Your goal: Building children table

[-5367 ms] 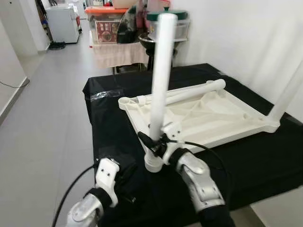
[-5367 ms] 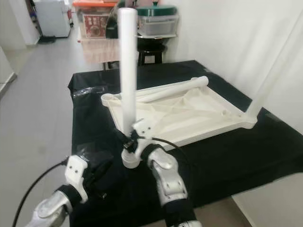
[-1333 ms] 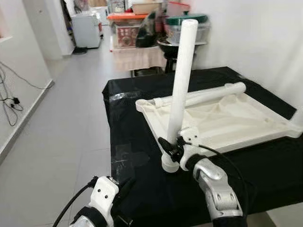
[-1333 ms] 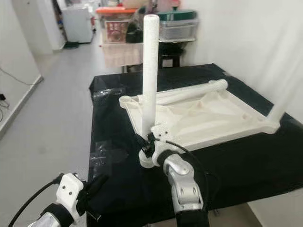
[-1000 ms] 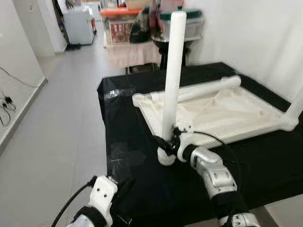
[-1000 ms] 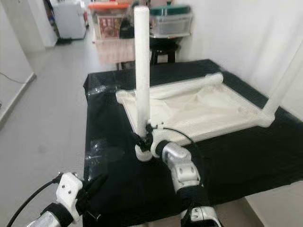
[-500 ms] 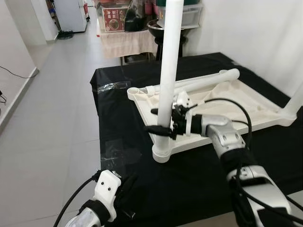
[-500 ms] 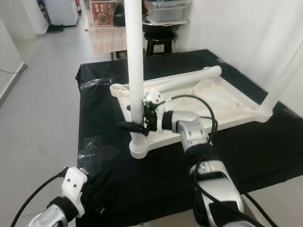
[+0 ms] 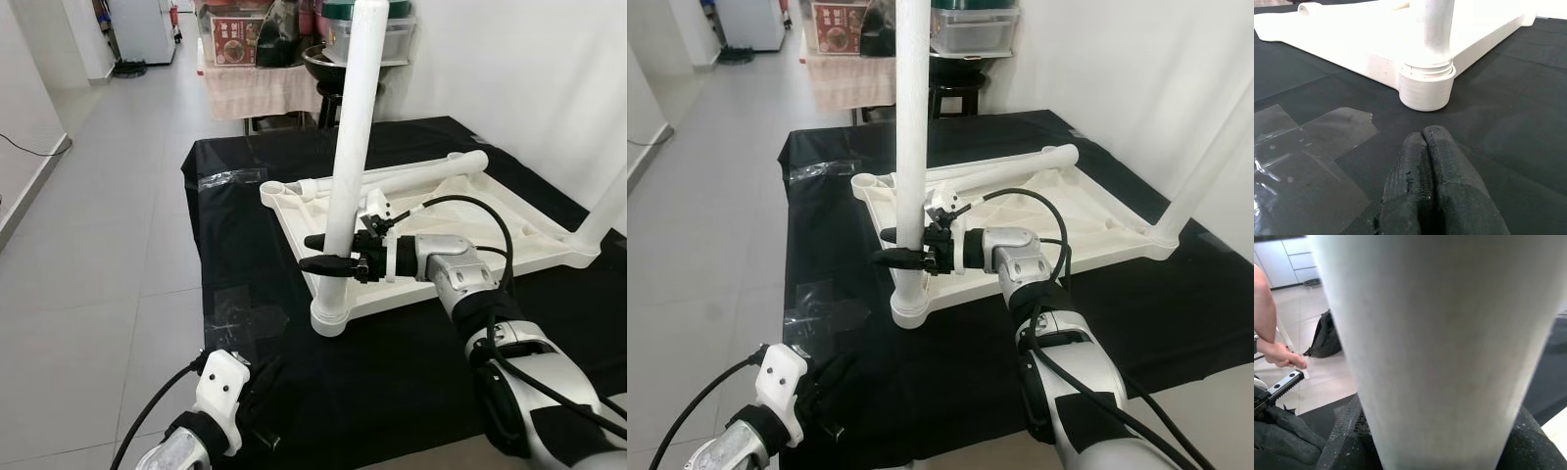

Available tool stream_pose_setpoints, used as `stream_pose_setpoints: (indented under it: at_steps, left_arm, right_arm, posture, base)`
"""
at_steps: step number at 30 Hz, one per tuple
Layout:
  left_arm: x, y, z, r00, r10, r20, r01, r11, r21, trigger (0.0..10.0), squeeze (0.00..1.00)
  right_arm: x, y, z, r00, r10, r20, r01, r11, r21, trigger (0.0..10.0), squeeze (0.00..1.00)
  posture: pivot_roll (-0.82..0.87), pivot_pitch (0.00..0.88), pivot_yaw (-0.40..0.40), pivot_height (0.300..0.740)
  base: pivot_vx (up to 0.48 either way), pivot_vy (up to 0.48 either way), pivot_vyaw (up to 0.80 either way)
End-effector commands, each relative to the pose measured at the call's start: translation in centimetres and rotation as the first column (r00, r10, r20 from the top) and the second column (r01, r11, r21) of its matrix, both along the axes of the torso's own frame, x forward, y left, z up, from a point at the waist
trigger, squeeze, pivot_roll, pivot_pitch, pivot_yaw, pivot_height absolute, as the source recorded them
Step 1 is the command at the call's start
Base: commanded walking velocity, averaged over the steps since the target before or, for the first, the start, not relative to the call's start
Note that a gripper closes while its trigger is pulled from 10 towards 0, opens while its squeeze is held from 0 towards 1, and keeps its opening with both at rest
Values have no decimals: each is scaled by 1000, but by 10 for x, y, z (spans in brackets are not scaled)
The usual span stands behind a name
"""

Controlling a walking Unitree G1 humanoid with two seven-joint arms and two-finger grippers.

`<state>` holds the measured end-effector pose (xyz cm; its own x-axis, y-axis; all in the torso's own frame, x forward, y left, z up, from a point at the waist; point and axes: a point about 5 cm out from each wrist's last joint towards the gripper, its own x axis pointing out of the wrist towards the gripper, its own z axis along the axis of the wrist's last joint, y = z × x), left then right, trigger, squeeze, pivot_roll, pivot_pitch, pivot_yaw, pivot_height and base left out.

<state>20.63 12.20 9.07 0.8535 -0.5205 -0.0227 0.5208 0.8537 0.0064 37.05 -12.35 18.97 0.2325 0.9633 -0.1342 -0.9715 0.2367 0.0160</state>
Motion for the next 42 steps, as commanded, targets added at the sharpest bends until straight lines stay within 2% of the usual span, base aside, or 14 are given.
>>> stream_pose_setpoints:
  at_steps: [1,6,10,17,18,20,21,22,25,29,30,31,41,42]
  left_arm:
    - [-1,1,-3,1000,2,-12,-2,1000,-11,10000,0]
    - [0,4,-2,1000,5,-13,-5,1000,-22,10000,0]
    - [1,9,-1,1000,11,-16,-12,999,-32,10000,0]
    - [7,12,-2,999,-7,-35,5,998,-66,10000,0]
    - [8,13,-2,999,-9,-38,6,998,-70,10000,0]
    - [9,14,-3,999,-8,-38,5,998,-69,10000,0]
    - [9,14,-3,999,-3,-37,0,998,-67,10000,0]
    - [9,15,-3,999,3,-35,-5,998,-66,10000,0]
    - [9,15,-2,999,8,-33,-10,998,-66,10000,0]
    - [11,14,-2,1000,12,-27,-13,998,-58,10000,0]
    - [11,14,-3,1000,11,-27,-13,998,-57,10000,0]
    - [12,14,-3,1000,10,-26,-11,998,-56,10000,0]
    - [15,11,-4,1000,8,-21,-9,999,-47,10000,0]
    - [15,9,-5,1000,8,-21,-9,999,-46,10000,0]
  right_arm:
    - [-5,-3,-17,998,1,-62,0,1000,30,0,0]
    - [-18,-4,-65,955,-288,-68,282,955,-87,0,0]
    - [-66,35,-111,701,-666,-255,666,739,-98,0,0]
    - [-56,44,-93,786,-608,-115,608,793,-38,0,0]
    - [-56,47,-97,797,-592,-121,590,805,-55,3569,0]
    - [-60,50,-98,795,-596,-117,592,803,-70,3569,0]
    - [-64,55,-94,806,-578,-132,576,816,-55,10000,0]
    - [-63,57,-89,823,-551,-135,553,833,-29,10000,808]
    - [-64,58,-83,847,-512,-142,517,856,-6,10000,1000]
    - [-58,54,-60,929,-358,-94,366,926,89,10000,1000]
    - [-55,50,-53,957,-284,-57,289,952,103,10000,737]
    - [-48,45,-47,975,-217,-41,220,970,106,10000,0]
    - [-26,27,-35,998,-33,-49,35,998,54,10000,0]
    - [-22,25,-34,998,-39,-59,42,998,47,7451,0]
  posture:
    - [42,0,-69,740]
    - [16,0,-59,740]
    - [-6,0,-35,740]
    - [-29,0,9,740]
    - [-29,0,9,740]
    - [-20,0,13,740]
    - [-15,0,12,740]
    - [-15,0,12,740]
    - [-9,0,7,740]
    - [-1,0,2,740]
    - [3,0,-4,740]
    - [5,0,-7,740]
    - [41,0,-34,740]
    - [42,0,-38,740]
  base:
    - [0,0,0]
    - [0,0,0]
    - [0,0,0]
    - [0,0,0]
    - [0,0,0]
    - [0,0,0]
    - [0,0,0]
    - [0,0,0]
    - [0,0,0]
    - [0,0,0]
    - [0,0,0]
    - [0,0,0]
    - [0,0,0]
    - [0,0,0]
